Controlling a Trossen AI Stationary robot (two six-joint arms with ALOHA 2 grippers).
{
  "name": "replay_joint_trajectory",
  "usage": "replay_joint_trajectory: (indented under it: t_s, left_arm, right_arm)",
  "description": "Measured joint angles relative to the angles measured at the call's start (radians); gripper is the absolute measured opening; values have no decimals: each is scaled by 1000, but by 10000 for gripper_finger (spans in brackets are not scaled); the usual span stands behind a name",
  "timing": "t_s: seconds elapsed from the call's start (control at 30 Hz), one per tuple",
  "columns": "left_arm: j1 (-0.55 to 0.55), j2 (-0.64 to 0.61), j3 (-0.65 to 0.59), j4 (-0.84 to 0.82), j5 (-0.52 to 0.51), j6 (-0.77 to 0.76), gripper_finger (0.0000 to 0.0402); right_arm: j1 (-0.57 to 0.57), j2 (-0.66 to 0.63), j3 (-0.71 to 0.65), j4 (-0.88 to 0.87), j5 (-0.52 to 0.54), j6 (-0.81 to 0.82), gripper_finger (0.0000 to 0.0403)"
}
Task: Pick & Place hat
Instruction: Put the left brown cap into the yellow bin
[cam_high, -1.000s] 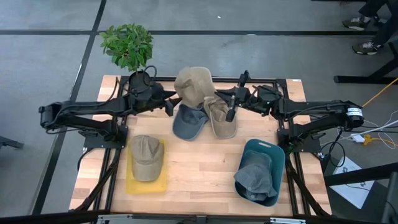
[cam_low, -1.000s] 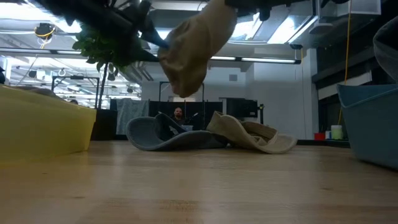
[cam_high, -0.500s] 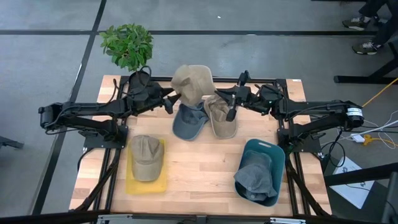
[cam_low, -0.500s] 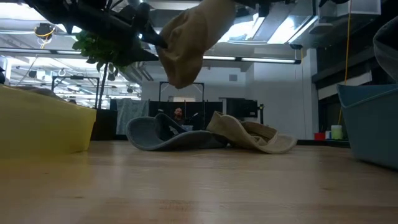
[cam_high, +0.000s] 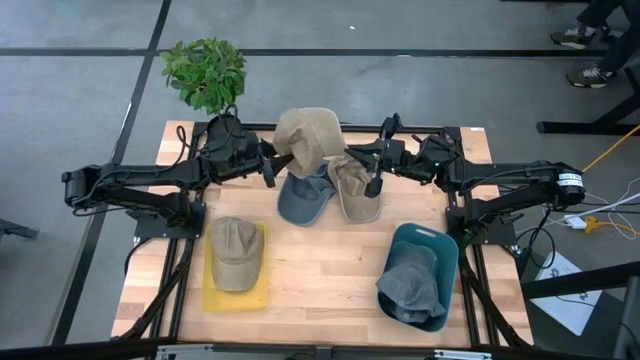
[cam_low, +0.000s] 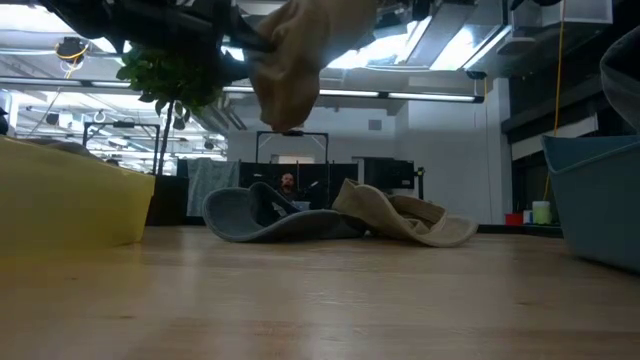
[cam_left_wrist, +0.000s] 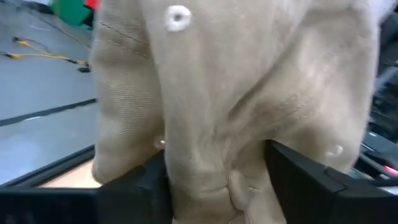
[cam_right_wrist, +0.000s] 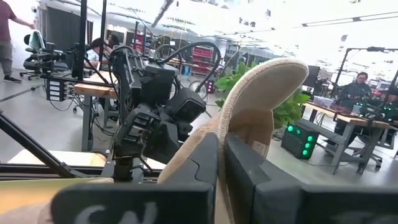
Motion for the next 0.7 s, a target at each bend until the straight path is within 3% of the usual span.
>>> replay_joint_trajectory:
  t_s: [0.2,0.33,0.5,0.7]
  left_arm:
    - [0,-2,0,24,142,41,95]
    - [0,-11,0,30,228,76,16]
    - [0,-56,0,31,335,105,18]
    - [0,-131,0,17,377,106,15]
  right_arm:
    - [0,0,0,-28,3,-3,21]
    - [-1,0,0,-59,60,-12,22]
    - [0,0,0,-117,140,-32,23]
    - [-4,0,2,-200,160,-38,24]
